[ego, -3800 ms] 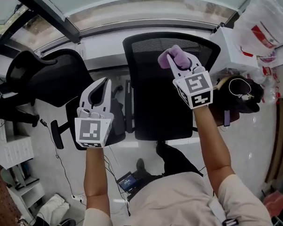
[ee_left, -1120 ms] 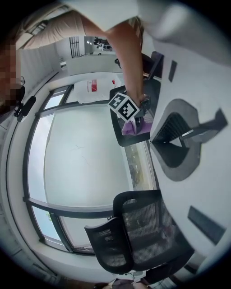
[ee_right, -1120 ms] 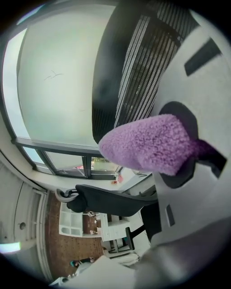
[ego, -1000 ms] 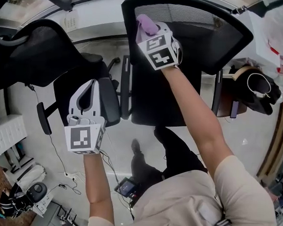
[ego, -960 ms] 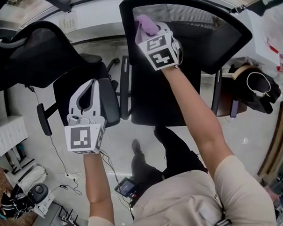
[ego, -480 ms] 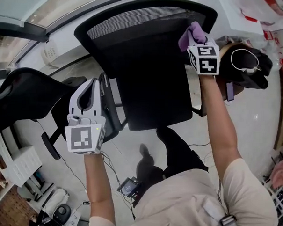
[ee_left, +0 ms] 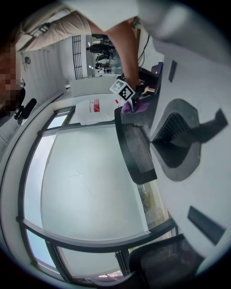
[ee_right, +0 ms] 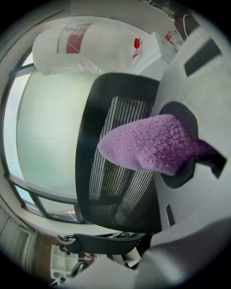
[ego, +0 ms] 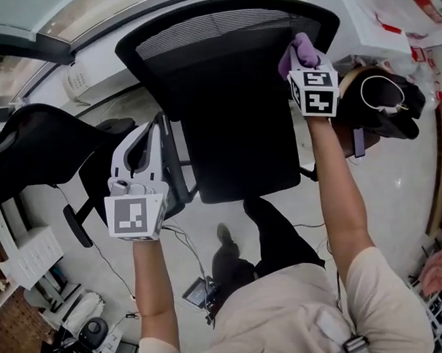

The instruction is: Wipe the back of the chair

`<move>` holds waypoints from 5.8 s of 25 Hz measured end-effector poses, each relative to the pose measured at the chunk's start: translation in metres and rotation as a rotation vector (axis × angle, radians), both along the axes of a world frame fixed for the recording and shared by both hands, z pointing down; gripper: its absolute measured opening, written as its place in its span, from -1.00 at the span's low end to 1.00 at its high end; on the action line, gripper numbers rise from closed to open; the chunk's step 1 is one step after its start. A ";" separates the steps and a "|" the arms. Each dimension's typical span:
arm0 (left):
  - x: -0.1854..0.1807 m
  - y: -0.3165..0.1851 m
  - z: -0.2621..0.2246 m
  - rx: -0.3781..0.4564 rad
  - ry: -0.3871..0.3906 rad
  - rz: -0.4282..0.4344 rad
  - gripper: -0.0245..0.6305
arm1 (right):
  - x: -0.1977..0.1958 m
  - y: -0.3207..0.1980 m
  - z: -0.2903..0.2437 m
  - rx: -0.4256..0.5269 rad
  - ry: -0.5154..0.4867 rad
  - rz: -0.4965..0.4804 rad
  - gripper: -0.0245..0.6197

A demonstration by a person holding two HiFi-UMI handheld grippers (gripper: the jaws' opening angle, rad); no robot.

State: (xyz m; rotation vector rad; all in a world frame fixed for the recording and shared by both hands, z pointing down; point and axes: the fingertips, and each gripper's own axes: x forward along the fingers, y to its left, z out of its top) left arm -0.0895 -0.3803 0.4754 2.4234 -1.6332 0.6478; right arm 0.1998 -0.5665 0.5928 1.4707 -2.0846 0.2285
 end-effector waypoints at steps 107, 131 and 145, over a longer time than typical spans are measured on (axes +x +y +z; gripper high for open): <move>-0.162 0.280 -0.295 0.345 -0.001 -0.181 -0.91 | -0.245 0.287 -0.370 0.233 -0.120 -0.432 -0.87; -0.121 0.473 -0.431 0.482 0.061 -0.021 -0.91 | -0.151 0.596 -0.538 0.409 -0.102 -0.382 -0.87; -0.019 0.484 -0.434 0.417 0.071 0.072 -0.91 | -0.104 0.640 -0.545 0.350 -0.123 -0.461 -0.89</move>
